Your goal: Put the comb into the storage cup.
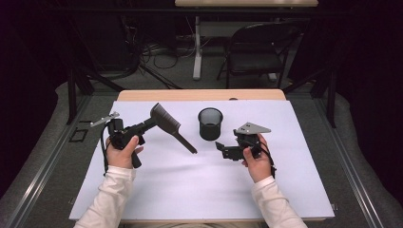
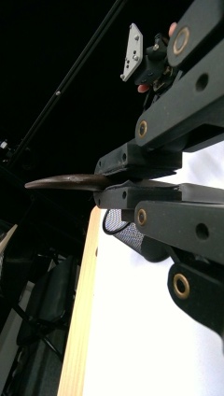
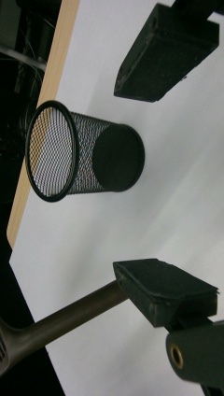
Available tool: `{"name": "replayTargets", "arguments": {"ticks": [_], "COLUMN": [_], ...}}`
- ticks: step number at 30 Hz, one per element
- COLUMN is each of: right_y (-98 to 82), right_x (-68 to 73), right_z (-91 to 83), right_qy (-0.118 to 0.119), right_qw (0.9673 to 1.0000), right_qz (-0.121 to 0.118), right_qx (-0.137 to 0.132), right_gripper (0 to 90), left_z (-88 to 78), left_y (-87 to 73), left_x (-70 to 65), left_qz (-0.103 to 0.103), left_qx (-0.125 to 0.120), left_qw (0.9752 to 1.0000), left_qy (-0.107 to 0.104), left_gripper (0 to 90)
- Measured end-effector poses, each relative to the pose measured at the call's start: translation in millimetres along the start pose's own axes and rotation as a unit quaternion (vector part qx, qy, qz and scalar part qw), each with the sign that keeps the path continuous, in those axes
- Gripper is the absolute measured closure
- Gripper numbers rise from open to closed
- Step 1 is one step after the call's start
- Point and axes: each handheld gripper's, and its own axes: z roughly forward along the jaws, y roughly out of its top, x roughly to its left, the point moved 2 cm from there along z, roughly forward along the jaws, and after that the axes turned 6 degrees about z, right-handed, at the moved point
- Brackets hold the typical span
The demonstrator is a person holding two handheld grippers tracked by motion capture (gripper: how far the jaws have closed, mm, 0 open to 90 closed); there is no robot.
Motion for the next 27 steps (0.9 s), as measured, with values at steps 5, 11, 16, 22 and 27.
{"name": "replayTargets", "arguments": {"ticks": [5, 11, 16, 22, 27], "right_y": [-0.8, -1.4, -1.7, -1.3, -1.5], "right_x": [-2.8, -3.4, -3.7, -5.3, -7.2], "right_z": [-2.5, -2.6, -2.7, -3.4, -4.0], "right_qy": [-0.001, -0.015, -0.012, -0.013, -0.020], "right_qw": [1.0000, 0.9998, 0.9999, 0.9999, 0.9998], "right_qz": [-0.009, -0.012, -0.010, -0.009, -0.007], "right_qx": [0.000, 0.003, 0.005, 0.000, 0.000], "right_gripper": [3.6, 2.0, 0.0, 0.0, 0.0], "left_z": [-0.3, -1.2, -0.8, -1.5, -1.7], "left_y": [-0.2, 0.2, 0.1, 0.5, 1.0], "left_x": [-0.6, -1.7, -2.4, -3.1, -4.7], "left_qz": [0.003, 0.006, 0.007, 0.013, 0.015], "left_qx": [0.000, -0.003, -0.005, -0.007, -0.017], "left_qw": [1.0000, 1.0000, 1.0000, 0.9999, 0.9997], "left_qy": [-0.001, 0.000, 0.000, 0.001, 0.007], "left_gripper": [84.5, 84.5, 84.5, 84.5, 84.5]}}
